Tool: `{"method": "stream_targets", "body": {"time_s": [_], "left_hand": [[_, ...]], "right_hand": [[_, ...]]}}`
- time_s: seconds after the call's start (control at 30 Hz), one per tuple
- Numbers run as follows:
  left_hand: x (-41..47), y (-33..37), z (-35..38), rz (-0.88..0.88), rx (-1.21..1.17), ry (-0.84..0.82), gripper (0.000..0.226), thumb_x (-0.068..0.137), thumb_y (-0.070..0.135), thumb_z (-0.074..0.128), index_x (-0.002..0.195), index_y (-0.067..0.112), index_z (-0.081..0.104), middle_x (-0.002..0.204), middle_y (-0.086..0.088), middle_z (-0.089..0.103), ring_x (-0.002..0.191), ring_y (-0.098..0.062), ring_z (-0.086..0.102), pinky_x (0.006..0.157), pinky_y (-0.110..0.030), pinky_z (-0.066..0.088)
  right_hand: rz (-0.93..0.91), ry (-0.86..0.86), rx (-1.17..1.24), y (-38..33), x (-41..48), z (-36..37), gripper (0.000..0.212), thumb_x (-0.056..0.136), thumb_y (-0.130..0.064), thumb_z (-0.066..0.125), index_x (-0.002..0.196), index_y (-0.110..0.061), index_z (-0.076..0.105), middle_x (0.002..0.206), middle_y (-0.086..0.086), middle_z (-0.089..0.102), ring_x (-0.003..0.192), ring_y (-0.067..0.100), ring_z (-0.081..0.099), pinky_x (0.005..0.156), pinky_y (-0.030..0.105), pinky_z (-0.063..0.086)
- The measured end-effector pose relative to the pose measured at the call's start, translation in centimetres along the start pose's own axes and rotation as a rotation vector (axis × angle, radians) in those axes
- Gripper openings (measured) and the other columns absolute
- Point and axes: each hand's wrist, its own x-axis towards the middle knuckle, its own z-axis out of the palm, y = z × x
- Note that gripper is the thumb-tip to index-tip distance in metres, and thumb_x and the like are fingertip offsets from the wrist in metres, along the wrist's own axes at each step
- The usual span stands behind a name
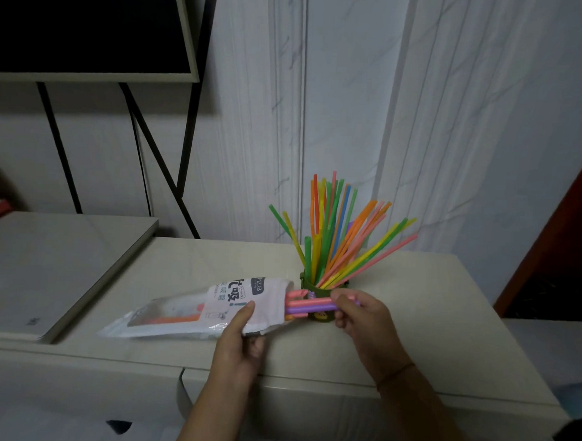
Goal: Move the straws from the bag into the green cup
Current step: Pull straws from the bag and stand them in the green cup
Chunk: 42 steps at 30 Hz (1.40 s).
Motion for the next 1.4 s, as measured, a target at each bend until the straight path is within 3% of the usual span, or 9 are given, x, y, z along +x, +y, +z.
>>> {"method": "stream_targets", "body": {"time_s": [0.13, 0.33, 0.53, 0.77, 1.0, 1.1, 1.2, 1.33, 1.4], "left_hand": [[0.2, 0.2, -0.2, -0.007, -0.058, 0.011, 0.022, 0.087, -0.005, 0.059, 0.102, 0.011, 0.060, 0.074, -0.003, 0.077, 0.063, -0.013, 0.073, 0.053, -0.027, 0.060], [-0.1, -0.4, 0.6, -0.007, -0.082, 0.017, 0.025, 0.087, -0.006, 0.059, 0.105, 0.011, 0.061, 0.087, -0.006, 0.075, 0.076, -0.017, 0.072, 0.068, -0.034, 0.057], [-0.1, -0.1, 0.8, 0.015, -0.100, 0.004, 0.024, 0.087, -0.006, 0.059, 0.103, 0.011, 0.060, 0.076, -0.004, 0.077, 0.065, -0.014, 0.074, 0.057, -0.030, 0.060], [0.0, 0.1, 0.4, 0.033, -0.111, 0.032, 0.036, 0.085, -0.007, 0.061, 0.117, 0.010, 0.059, 0.105, -0.010, 0.070, 0.089, -0.019, 0.069, 0.065, -0.033, 0.061], [-0.5, -0.6, 1.1, 0.031, -0.090, 0.037, 0.037, 0.084, -0.007, 0.062, 0.116, 0.011, 0.060, 0.109, -0.011, 0.069, 0.090, -0.021, 0.068, 0.057, -0.031, 0.061], [-0.2, 0.4, 0.6, 0.047, -0.104, 0.055, 0.041, 0.085, -0.007, 0.061, 0.122, 0.009, 0.058, 0.118, -0.012, 0.067, 0.080, -0.017, 0.072, 0.054, -0.029, 0.060], [0.2, 1.1, -0.2, 0.063, -0.090, 0.078, 0.047, 0.087, -0.004, 0.060, 0.132, 0.006, 0.054, 0.108, -0.009, 0.068, 0.060, -0.010, 0.072, 0.047, -0.022, 0.056], [0.4, 1.0, -0.5, 0.050, -0.091, 0.092, 0.049, 0.087, -0.004, 0.060, 0.135, 0.005, 0.052, 0.087, -0.004, 0.072, 0.057, -0.010, 0.071, 0.042, -0.022, 0.054], [0.2, 0.8, -0.3, 0.045, -0.093, 0.086, 0.049, 0.087, -0.005, 0.059, 0.134, 0.006, 0.053, 0.092, -0.006, 0.071, 0.059, -0.012, 0.072, 0.041, -0.023, 0.053]], "right_hand": [[-0.034, 0.045, 0.159, -0.8, 0.6, -1.1, 0.024, 0.088, 0.001, 0.056, 0.068, -0.008, 0.067, 0.048, -0.001, 0.048, 0.043, 0.007, 0.043, 0.042, 0.018, 0.038], [0.054, -0.081, 0.324, -0.1, -0.3, 0.9, 0.012, 0.088, 0.000, 0.056, 0.080, -0.003, 0.065, 0.055, 0.000, 0.056, 0.047, 0.007, 0.048, 0.046, 0.018, 0.044], [0.046, -0.078, 0.269, 0.2, -0.8, 1.8, 0.008, 0.086, 0.001, 0.059, 0.083, 0.000, 0.066, 0.057, 0.002, 0.059, 0.050, 0.008, 0.053, 0.052, 0.018, 0.049], [0.072, -0.014, 0.247, -0.9, -0.5, 1.0, 0.012, 0.087, 0.000, 0.057, 0.078, -0.002, 0.064, 0.049, 0.002, 0.059, 0.043, 0.008, 0.054, 0.046, 0.018, 0.049], [0.099, -0.057, 0.256, -0.2, -1.0, 2.1, 0.008, 0.087, -0.003, 0.059, 0.084, -0.001, 0.065, 0.057, 0.006, 0.065, 0.048, 0.011, 0.060, 0.050, 0.022, 0.053], [0.075, -0.006, 0.235, -0.9, -0.2, 0.7, 0.011, 0.089, -0.003, 0.057, 0.084, 0.002, 0.065, 0.054, 0.006, 0.064, 0.048, 0.012, 0.060, 0.050, 0.021, 0.053], [0.037, 0.060, 0.221, -2.3, 0.9, -1.2, 0.014, 0.089, -0.002, 0.055, 0.079, 0.003, 0.063, 0.051, 0.005, 0.063, 0.046, 0.011, 0.060, 0.048, 0.020, 0.052], [-0.029, 0.154, 0.181, -3.8, 2.4, -3.3, 0.008, 0.088, -0.003, 0.059, 0.082, 0.000, 0.063, 0.048, 0.000, 0.063, 0.043, 0.006, 0.059, 0.048, 0.018, 0.052], [-0.075, 0.174, 0.129, -4.4, 2.9, -3.8, 0.006, 0.087, -0.006, 0.061, 0.083, -0.002, 0.064, 0.049, 0.000, 0.065, 0.044, 0.006, 0.059, 0.048, 0.017, 0.052]]}}
